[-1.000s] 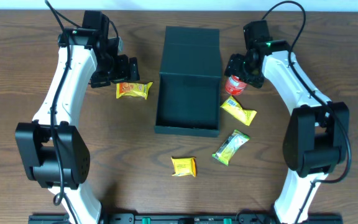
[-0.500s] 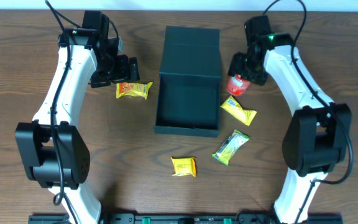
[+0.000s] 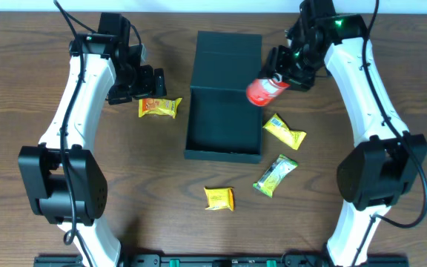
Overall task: Pack container
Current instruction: 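Lift the can and swing it left over the black box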
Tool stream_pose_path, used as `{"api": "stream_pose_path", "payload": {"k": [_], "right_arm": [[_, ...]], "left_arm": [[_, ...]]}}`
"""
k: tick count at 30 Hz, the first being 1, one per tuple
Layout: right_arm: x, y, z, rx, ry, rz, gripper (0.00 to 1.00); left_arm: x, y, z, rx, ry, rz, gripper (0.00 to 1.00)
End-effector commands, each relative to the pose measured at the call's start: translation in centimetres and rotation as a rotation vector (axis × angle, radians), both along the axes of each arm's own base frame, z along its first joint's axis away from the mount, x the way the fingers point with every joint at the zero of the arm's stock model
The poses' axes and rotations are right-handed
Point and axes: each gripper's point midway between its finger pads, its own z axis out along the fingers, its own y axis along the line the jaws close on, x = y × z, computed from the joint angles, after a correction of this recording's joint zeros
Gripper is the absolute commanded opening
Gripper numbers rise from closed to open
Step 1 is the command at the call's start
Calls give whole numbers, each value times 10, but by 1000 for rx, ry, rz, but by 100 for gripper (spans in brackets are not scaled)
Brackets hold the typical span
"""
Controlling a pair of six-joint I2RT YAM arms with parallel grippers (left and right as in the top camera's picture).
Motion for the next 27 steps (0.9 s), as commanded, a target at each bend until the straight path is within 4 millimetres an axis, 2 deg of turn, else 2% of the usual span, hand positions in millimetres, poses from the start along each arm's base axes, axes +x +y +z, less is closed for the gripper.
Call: {"api": "stream_pose_path", "payload": {"k": [1,4,8,11,18,22,27], "right_arm": [[-10,40,29,218,-5,98,71],[-12,51,31,255,-11,121,72],[-6,73,32,389,-19,129,72],[-8,80,11,458,43,89,68],[-27,94,-35,631,161,54,68],[-32,93,-48,637,187,35,69],[-35,96,-51,630,193,40,74]], "left_arm": [[3,-2,2,-13,-2,9,95],[3,-2,2,-13,-2,9,95],[3,-2,2,-13,-3,9,95],[3,-2,2,-13,-1,9,95],[1,-2,2,-12,6,9,95],[1,-2,2,-12,6,9,95],[1,-2,2,-12,6,9,95]]}}
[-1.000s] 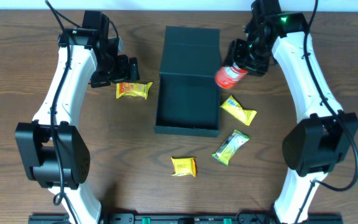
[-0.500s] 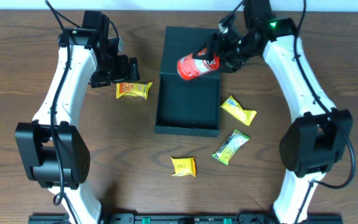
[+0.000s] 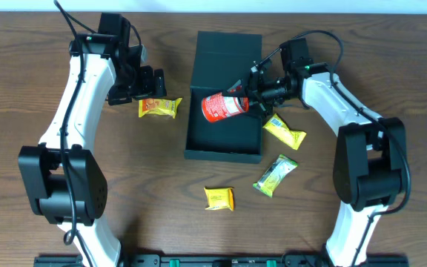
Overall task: Pack container
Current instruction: 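Lift the can and swing it left over the black box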
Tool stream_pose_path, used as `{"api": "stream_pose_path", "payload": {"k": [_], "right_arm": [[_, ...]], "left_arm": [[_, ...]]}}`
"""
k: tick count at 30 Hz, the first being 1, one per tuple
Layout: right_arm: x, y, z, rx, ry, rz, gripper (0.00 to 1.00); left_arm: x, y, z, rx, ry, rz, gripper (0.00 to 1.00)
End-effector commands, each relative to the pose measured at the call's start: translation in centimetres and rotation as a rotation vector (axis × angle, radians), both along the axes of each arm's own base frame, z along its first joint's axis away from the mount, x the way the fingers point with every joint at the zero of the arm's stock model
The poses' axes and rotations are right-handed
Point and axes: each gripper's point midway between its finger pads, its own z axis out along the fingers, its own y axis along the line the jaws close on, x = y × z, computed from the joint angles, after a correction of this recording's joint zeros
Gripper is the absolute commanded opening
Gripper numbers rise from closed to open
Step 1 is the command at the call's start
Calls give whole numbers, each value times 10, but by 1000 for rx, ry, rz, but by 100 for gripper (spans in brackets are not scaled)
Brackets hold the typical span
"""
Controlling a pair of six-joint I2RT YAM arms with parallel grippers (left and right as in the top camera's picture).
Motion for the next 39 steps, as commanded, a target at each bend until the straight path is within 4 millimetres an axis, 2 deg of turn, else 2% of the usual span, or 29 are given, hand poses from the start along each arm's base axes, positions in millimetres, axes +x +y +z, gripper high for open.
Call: {"api": "stream_pose_path", "payload": {"k": [1,3,5,12,16,21,23,30,32,34,39], "right_arm": [[-8,11,9,47,17,27,76],[-8,13,9,48,11,32,82],[-7,13,8,38,9,29,82],[-6,12,7,33,0,26,76],[-7,14,7,35,-3,33,85],[-10,17,9,50,2,45,87],[-9,16,10,51,0,44,79],[-15,22,23,136,11,76,22],[-17,24,27,157,12,89,17],[-18,25,27,158,9,95,2],[-15,31,14,78,-51,101,2]], "left_arm": [[3,-2,2,-12,-1,9,95],[3,-2,2,-12,-1,9,95],[3,-2,2,-12,-1,9,95],[2,-2,2,-12,2,9,95],[2,-2,2,-12,1,9,95],[2,-2,2,-12,1,9,96],[2,-2,2,-12,2,9,95],[2,-2,2,-12,2,9,95],[2,-2,2,-12,2,9,96],[2,-2,2,-12,2,9,95],[2,-2,2,-12,2,8,95]]}}
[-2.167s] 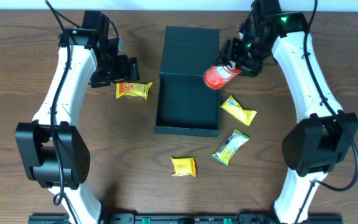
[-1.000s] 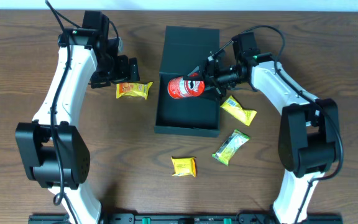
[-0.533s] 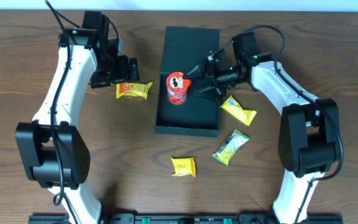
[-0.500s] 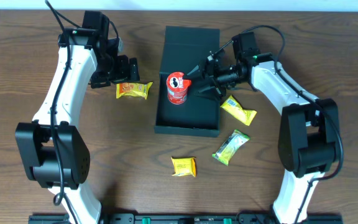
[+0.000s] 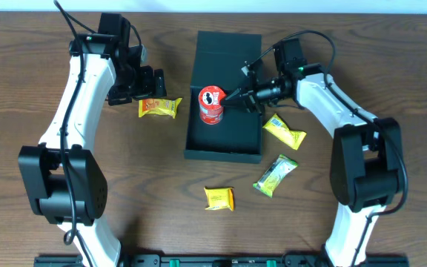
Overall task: Pack container
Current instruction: 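Lift the can and swing it left over the black box, then lower the can upright into the box and open the right gripper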
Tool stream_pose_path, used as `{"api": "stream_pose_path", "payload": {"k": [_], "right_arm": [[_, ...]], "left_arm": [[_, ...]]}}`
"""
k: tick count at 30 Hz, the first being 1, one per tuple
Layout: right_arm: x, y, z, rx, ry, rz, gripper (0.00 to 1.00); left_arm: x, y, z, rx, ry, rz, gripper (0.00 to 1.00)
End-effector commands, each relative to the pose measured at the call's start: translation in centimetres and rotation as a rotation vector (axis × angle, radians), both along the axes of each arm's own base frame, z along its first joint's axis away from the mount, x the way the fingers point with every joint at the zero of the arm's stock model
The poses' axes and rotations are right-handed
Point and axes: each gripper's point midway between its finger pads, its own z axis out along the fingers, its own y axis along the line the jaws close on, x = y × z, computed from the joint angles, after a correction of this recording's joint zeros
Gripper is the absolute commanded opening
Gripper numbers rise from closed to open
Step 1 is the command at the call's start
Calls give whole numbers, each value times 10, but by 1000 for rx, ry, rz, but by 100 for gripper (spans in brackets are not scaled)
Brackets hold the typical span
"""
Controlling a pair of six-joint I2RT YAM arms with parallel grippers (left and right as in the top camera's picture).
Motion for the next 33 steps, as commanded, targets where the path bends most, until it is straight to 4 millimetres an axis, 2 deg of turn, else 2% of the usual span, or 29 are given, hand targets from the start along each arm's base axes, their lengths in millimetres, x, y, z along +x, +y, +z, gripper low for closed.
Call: {"api": "stream_pose_path", "payload": {"k": [1,4,9,15,24,33], "right_arm": [[0,8,-3,-29,-83,26,2],[10,9,-3,-39,-148,16,2],[23,4,-14,-122,-197,-25,2],[26,2,-19,-161,-210,-40,2],[23,10,-24,-200,-225,-29,2],[32,-4,-29,-236,-228,-64,2]], "left_arm": [[3,-2,2,-12,0,9,95],[3,-2,2,-12,0,9,95],[3,-2,2,-12,0,9,95],[4,-2,1,-12,-1,9,95],[5,-2,0,-12,-4,9,95],[5,-2,0,-12,-3,9,95]]}}
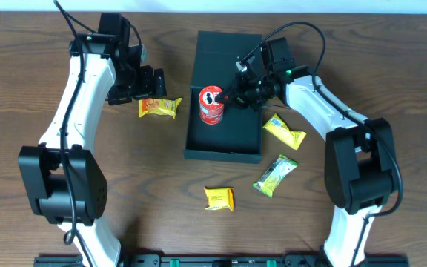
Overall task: Pack container
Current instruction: 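Lower the can upright into the box and open the right gripper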
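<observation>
The black box (pixel 223 126) lies open mid-table, its lid (pixel 229 46) folded back behind it. A red can (pixel 211 104) stands upright inside the box, against its left wall. My right gripper (pixel 236 93) hovers just right of the can with its fingers spread, apart from the can. My left gripper (pixel 153 78) is open just above an orange-yellow snack packet (pixel 159 107), which lies on the table left of the box.
A yellow packet (pixel 284 131) lies right of the box, a green packet (pixel 275 175) below it, and a small yellow packet (pixel 219 198) in front of the box. The wooden table (pixel 147 170) carries all of them.
My right gripper has let go of the red can and drawn back a little to the right and up. The can stays upright in the box. The left arm has not moved.
My right gripper first held the red can to the right of the box lid. Then it held the can tilted over the box. Then the can stood upright at the box's left side with the fingers on it, and now it stands free. The left gripper stayed over its packet.
</observation>
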Tool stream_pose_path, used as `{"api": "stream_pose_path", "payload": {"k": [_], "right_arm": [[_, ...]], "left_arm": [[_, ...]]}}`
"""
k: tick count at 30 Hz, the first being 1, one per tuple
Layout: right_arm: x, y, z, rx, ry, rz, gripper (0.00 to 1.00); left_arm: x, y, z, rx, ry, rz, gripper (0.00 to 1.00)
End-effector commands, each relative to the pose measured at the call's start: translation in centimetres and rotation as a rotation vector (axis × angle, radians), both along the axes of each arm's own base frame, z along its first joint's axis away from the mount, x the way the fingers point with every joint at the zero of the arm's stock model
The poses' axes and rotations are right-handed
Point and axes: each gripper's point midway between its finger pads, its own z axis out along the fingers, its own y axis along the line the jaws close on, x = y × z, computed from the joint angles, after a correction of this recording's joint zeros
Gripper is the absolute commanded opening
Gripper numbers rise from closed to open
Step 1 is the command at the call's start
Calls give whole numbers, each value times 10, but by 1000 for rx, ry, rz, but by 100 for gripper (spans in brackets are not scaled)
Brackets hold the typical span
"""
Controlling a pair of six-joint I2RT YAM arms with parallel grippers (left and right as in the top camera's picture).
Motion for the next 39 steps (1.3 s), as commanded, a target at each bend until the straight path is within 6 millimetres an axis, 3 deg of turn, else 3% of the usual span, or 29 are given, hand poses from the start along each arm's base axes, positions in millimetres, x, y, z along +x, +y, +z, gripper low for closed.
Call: {"api": "stream_pose_path", "payload": {"k": [1,17,29,33,39], "right_arm": [[7,-13,-3,-39,-26,-25,2],[19,-47,-4,-82,-38,-82,2],[12,-85,10,-324,-108,-142,2],[10,-85,10,-326,-98,-141,2],[7,-57,33,-132,-101,-83,2]], "left_arm": [[4,-2,0,-12,0,8,95],[4,-2,0,-12,-1,8,95],[7,-2,1,-13,-12,9,95],[8,-3,1,-14,-17,9,95],[8,-3,1,-14,-18,9,95]]}}
